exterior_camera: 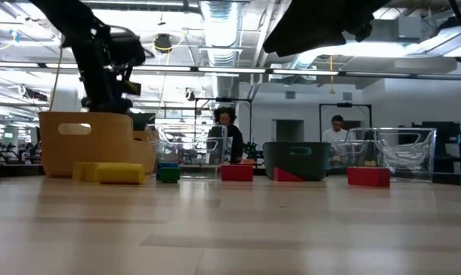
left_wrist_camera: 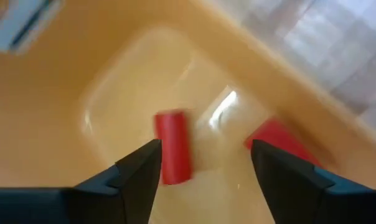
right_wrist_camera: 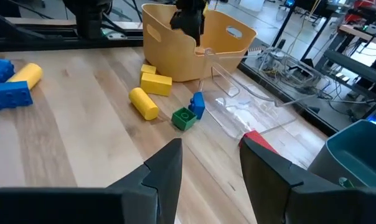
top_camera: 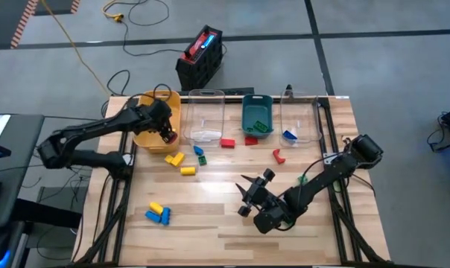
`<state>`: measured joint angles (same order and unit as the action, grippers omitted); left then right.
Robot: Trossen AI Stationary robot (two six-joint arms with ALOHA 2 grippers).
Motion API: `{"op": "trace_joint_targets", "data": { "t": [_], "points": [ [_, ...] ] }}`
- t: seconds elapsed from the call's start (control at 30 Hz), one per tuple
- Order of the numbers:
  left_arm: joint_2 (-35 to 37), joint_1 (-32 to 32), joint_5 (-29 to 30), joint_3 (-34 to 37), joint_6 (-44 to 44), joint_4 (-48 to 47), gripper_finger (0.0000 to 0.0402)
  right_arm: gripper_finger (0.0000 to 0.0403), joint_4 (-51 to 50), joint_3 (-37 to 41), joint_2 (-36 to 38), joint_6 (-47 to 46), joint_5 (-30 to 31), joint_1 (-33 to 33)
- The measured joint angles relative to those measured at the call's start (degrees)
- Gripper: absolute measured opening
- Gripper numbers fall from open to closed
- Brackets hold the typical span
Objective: Sort blocks
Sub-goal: Put the red block into the yellow bin
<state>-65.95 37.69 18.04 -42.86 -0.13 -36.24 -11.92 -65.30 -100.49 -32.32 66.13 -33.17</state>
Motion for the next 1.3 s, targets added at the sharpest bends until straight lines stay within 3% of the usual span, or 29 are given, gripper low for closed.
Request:
{"op": "trace_joint_targets", "data": {
  "t": [0.17, 0.3, 0.47, 0.57, 0.7, 0.83, 1.0, 1.1, 1.3],
  "points": [
    [5.3, -4.9, -1.3, -3.4, 1.7, 1.7, 0.0242, 0.0175, 0.1, 0.0, 0.0, -0.2, 0.0, -0.1],
    [6.2, -13.0, -1.1, -5.8, 5.6, 2.1, 0.0242, 0.0175, 0.7, 0.0, 0.0, -0.5, 0.0, -0.1],
    [0.7, -25.2, 0.2, -9.5, 11.2, 7.2, 0.0242, 0.0175, 0.4, 0.0, 0.2, 0.3, 0.1, -0.1],
    [-4.8, -29.2, 0.5, -13.4, 15.7, 7.6, 0.0242, 0.0175, -3.1, -1.9, 2.1, 1.3, 4.9, -2.8],
    [-12.2, -31.1, -0.9, -19.0, 20.2, 5.9, 0.0242, 0.0175, -9.9, -3.7, 6.0, -1.7, 11.8, -8.6],
    [-19.8, -32.0, -4.9, -23.9, 24.0, 5.8, 0.0242, 0.0175, -28.9, -3.6, 8.4, -17.2, 11.7, -9.9],
    [-26.8, -34.0, -7.3, -29.3, 29.2, 5.8, 0.0242, 0.0175, -51.7, -3.5, 11.5, -37.6, 2.3, -6.9],
    [-30.4, -34.8, -7.2, -32.3, 32.1, 5.9, 0.0242, 0.0175, -51.3, -1.6, 11.2, -39.4, 2.1, -4.7],
    [-38.2, -34.9, -5.8, -40.3, 35.3, 4.8, 0.0242, 0.0175, -39.1, 6.7, 11.1, -36.4, 3.7, -1.8]
  ]
}}
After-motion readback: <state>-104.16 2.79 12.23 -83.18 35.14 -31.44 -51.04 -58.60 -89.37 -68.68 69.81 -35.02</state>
